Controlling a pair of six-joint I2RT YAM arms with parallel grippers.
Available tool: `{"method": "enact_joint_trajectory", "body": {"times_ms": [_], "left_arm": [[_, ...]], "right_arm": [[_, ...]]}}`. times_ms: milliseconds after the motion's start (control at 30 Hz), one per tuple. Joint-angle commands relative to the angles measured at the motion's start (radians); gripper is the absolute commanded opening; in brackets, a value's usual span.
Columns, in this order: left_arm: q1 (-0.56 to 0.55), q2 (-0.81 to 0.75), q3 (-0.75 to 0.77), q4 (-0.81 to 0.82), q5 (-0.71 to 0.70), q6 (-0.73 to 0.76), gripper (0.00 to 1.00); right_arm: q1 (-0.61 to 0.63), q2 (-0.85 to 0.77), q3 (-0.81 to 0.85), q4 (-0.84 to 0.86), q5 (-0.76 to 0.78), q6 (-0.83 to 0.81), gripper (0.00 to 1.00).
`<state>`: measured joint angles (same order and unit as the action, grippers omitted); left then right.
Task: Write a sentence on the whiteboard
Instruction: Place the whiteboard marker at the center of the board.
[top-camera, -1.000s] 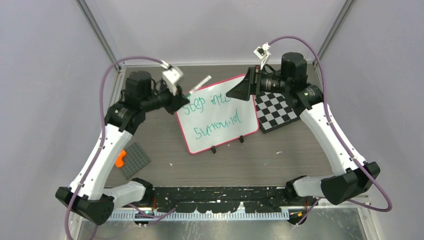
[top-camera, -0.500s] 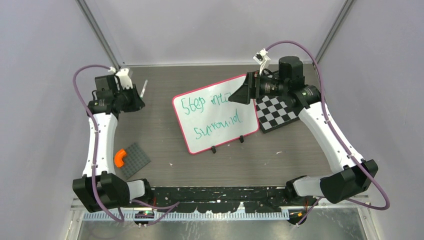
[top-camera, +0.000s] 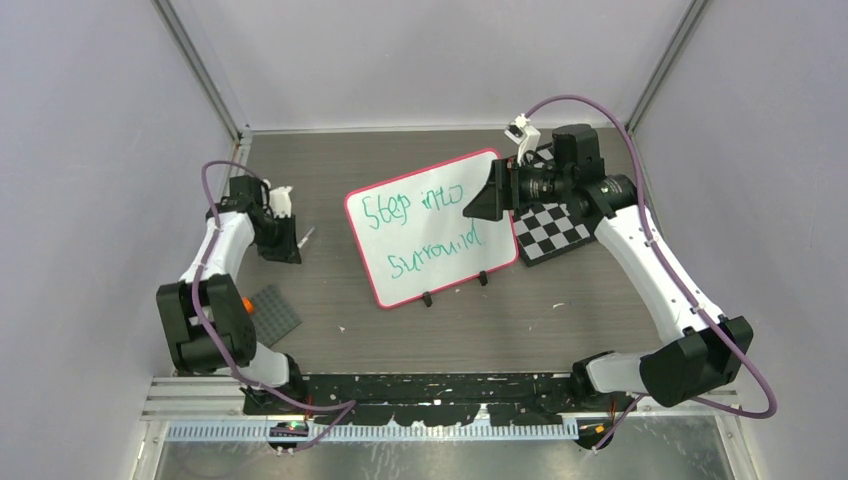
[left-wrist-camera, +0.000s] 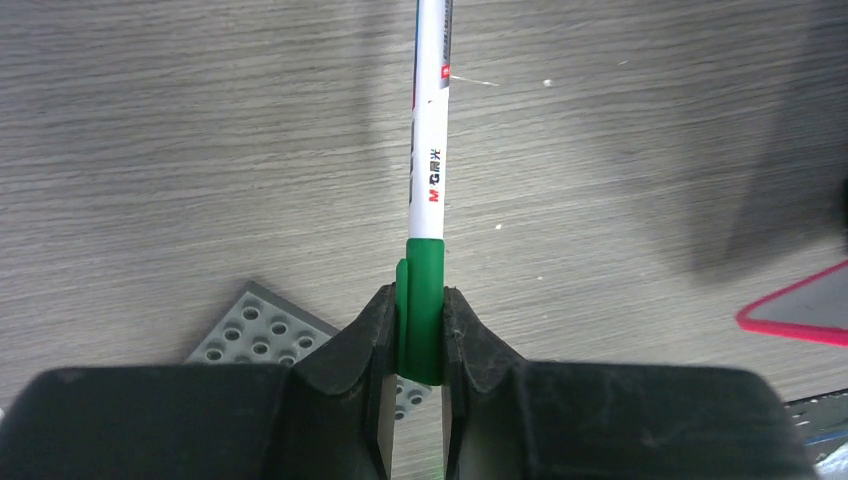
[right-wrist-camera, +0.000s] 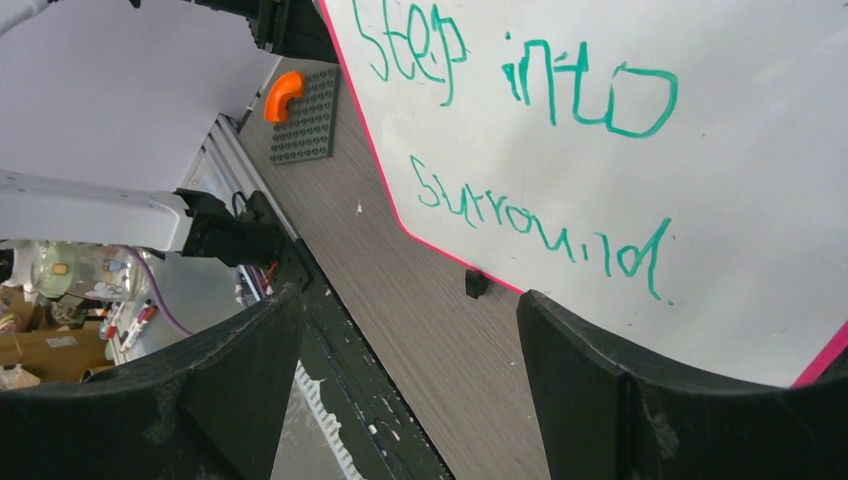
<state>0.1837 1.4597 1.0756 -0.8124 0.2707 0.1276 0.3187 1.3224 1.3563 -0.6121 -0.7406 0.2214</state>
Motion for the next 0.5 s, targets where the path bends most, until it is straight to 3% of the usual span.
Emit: {"method": "enact_joint_trajectory", "body": {"times_ms": [0, 467], "left_arm": [[0.004, 0.071, -0.014, 0.046, -0.031, 0.066, 0.09], [0.001, 0.220, -0.071, 0.094, -0.101, 0.118, 0.28]], "right_arm": [[-0.008, -0.038, -0.005, -0.017, 0.028, -0.049, 0.82], [-0.013, -0.050, -0.040, -0.011, 0.059, -0.056, 0.82]]}}
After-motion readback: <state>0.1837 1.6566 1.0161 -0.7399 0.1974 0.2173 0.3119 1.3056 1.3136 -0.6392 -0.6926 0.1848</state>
